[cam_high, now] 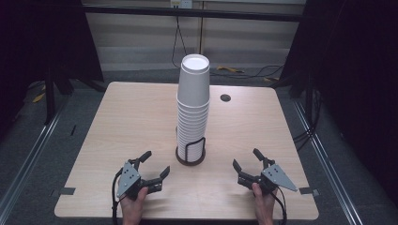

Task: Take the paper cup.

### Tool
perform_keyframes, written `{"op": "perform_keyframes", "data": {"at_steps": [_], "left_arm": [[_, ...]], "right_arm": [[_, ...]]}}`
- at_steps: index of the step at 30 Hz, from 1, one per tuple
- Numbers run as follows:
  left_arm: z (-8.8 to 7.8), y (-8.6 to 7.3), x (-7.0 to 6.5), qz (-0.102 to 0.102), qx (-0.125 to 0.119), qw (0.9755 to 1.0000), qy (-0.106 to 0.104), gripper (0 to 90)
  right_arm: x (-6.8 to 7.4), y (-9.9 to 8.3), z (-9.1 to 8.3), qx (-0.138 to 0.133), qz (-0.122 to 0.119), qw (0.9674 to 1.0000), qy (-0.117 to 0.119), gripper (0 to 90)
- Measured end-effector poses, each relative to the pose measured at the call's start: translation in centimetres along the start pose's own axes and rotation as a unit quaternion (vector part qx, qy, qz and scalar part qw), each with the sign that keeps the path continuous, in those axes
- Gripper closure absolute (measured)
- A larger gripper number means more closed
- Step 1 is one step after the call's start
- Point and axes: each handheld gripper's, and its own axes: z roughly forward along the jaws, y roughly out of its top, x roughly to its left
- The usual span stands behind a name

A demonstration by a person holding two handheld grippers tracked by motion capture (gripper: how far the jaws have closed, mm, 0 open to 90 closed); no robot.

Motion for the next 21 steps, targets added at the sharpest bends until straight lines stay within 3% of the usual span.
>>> {"op": "perform_keyframes", "data": {"at_steps": [6,7,12,17,21], "left_arm": [[-0.08,0.03,0.15,0.008,0.002,0.9999,0.005,15.5],[-0.04,0.00,0.07,0.001,-0.002,1.0000,0.002,15.5],[-0.04,-0.01,0.05,0.001,-0.003,1.0000,0.004,15.5],[-0.12,0.00,0.03,0.010,-0.003,0.9999,0.000,15.5],[-0.15,-0.01,0.00,0.010,-0.004,0.9999,-0.005,15.5]], "right_arm": [[-0.13,0.11,0.07,0.014,0.008,0.9999,0.006,13.1],[-0.10,0.14,0.14,0.020,0.008,0.9998,-0.001,13.2],[0.20,0.28,0.57,0.041,-0.002,0.9991,-0.008,13.2],[0.05,0.33,0.81,0.046,0.013,0.9988,-0.011,13.4],[0.21,0.63,0.73,0.054,0.030,0.9980,0.012,14.7]]}}
